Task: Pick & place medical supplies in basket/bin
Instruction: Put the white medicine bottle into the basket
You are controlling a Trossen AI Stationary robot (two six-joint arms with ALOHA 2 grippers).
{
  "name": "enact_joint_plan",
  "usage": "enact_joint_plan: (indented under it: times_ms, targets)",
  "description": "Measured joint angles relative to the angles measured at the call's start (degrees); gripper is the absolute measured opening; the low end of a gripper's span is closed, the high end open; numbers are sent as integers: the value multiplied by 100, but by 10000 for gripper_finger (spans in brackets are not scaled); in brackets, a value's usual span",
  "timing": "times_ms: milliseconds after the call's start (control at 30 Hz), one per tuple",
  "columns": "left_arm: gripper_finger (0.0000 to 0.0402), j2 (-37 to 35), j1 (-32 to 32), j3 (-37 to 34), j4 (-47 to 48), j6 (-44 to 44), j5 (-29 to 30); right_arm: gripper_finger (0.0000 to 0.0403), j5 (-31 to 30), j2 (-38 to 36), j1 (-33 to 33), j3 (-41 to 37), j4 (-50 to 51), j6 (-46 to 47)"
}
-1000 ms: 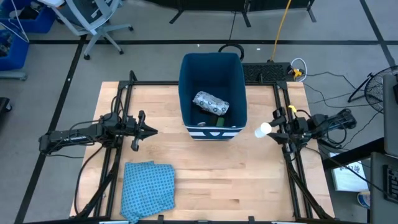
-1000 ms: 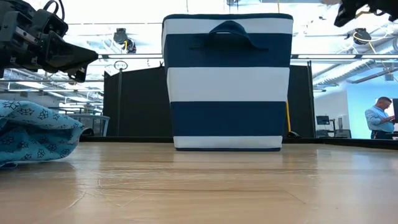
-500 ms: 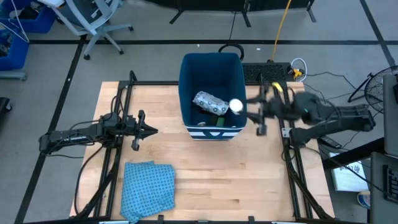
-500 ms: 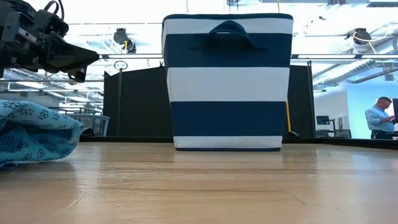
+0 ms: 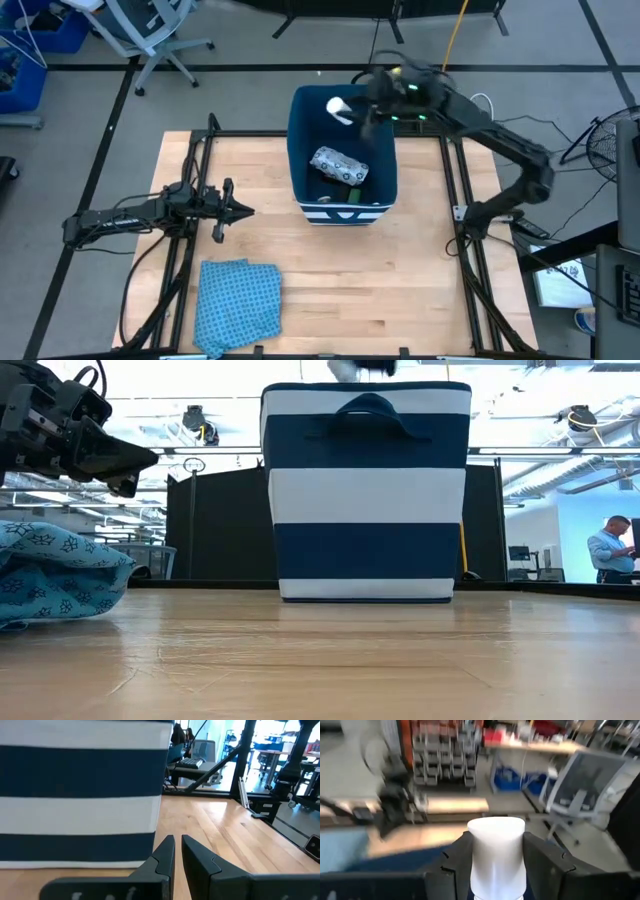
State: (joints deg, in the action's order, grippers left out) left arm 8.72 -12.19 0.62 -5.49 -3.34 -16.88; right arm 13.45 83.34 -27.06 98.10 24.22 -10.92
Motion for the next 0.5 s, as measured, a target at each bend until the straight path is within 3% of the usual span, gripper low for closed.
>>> enact_joint_plan:
  times_ms: [233,500]
  targets:
    - [37,1,1,0,67,23,24,144,-11,1191,-117,332,785,-1336]
    - [37,0,0,-2,67,82,46,144,-321,2459,-117,332,1120,-1800]
